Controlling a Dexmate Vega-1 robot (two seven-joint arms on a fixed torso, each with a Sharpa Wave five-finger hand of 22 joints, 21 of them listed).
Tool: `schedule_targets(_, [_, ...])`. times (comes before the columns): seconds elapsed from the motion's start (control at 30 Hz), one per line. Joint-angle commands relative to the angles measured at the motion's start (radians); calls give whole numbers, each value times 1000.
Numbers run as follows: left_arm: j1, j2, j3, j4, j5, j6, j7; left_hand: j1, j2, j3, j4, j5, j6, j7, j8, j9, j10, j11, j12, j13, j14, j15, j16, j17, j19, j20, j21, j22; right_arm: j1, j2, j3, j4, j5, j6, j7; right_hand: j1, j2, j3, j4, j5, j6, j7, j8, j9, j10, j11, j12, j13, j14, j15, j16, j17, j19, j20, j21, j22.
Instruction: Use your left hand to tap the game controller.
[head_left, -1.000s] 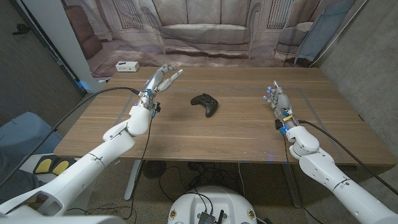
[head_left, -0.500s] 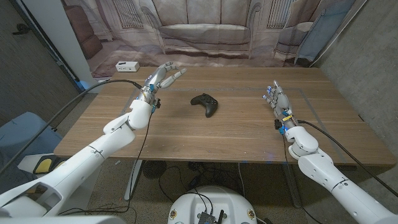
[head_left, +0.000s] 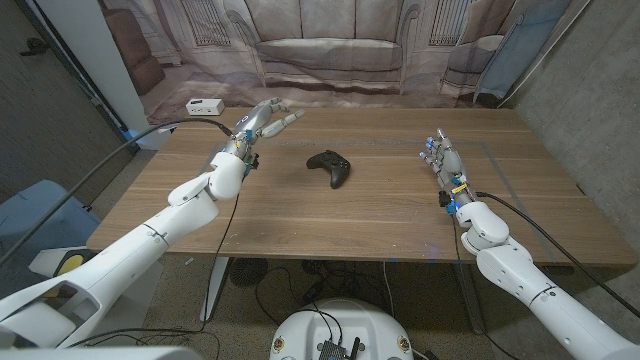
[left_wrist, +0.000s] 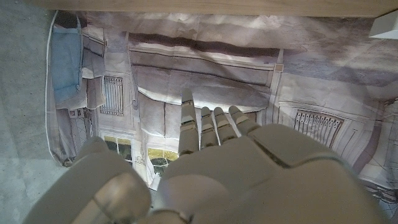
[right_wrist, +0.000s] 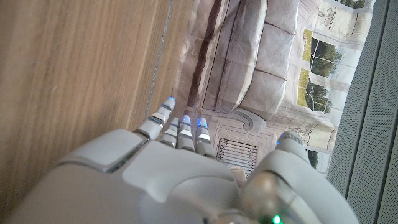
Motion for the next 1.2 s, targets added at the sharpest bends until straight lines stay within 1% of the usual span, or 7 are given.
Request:
schedule_targets(0.03, [-55, 30, 47, -23, 42, 48, -95, -10, 4, -6, -2, -1, 18, 0, 7, 3, 20, 4, 5, 2, 5, -4, 2, 3, -5, 14, 0, 4, -10, -1, 2, -7, 8, -1, 0, -1, 12, 2, -7, -3, 8, -1, 4, 0, 3, -1, 0, 2, 6, 1, -2, 5, 4, 8, -2, 2])
schedule_targets(0.3, [-70, 40, 69, -59, 95, 112, -132, -13, 5, -9, 0, 0, 32, -9, 6, 4, 26, 2, 6, 2, 5, -1, 1, 3, -12, 25, -1, 4, -16, -5, 5, -13, 4, 3, -2, -2, 12, 1, -8, -3, 11, -3, 5, 0, 8, 1, 1, 2, 9, 0, -1, 5, 5, 9, -1, 2])
schedule_targets(0.43, [-87, 44, 86, -68, 125, 142, -163, -18, 6, -15, 2, 2, 24, -24, -7, 4, 26, 22, 4, 2, -3, 33, -1, 3, -21, 67, -2, 5, -17, -8, 5, -16, 3, 2, 0, -3, 12, 0, -7, -3, 14, -5, 6, 0, 9, 1, 1, 2, 10, 0, -1, 6, 5, 9, -1, 2])
schedule_targets(0.73, [-136, 43, 125, -61, 158, 157, -240, -21, 6, -18, 4, 3, 29, -20, -11, 5, 22, 32, 2, 2, -9, 38, -3, 4, -24, 76, -1, 5, -29, -10, 11, -27, 1, 7, -8, -5, 13, 0, -7, -3, 15, -5, 6, 0, 11, 1, 1, 2, 13, 0, 0, 6, 7, 10, -1, 2])
schedule_targets(0.9, [-169, 42, 153, -58, 189, 162, -292, -26, 5, -25, 6, 5, 28, -16, -20, 5, 18, 55, -1, 2, -12, 68, -2, 4, -31, 111, -1, 6, -41, -11, 17, -37, 3, 7, -18, -5, 13, 0, -7, -3, 16, -5, 6, 0, 13, 1, 2, 2, 13, 1, 0, 6, 7, 10, -1, 2])
schedule_targets(1.03, [-185, 35, 165, -50, 201, 158, -311, -30, 4, -31, 8, 8, 51, -24, -18, 6, 31, 36, 3, 2, -7, 21, 1, 4, -30, 109, 2, 6, -45, -9, 20, -38, 2, 14, -20, -5, 14, 0, -7, -3, 17, -9, 6, 0, 17, 1, 3, 3, 14, -1, -1, 6, 8, 10, 0, 2])
schedule_targets(1.2, [-212, 30, 186, -39, 221, 149, -349, -31, 4, -35, 9, 9, 74, -34, -14, 6, 41, 16, 6, 2, -2, 14, 3, 4, -28, 107, 4, 6, -46, -5, 20, -39, 3, 17, -21, -4, 15, 0, -8, -3, 17, -11, 5, 0, 19, -2, 3, 3, 14, -2, -1, 6, 9, 9, -1, 2])
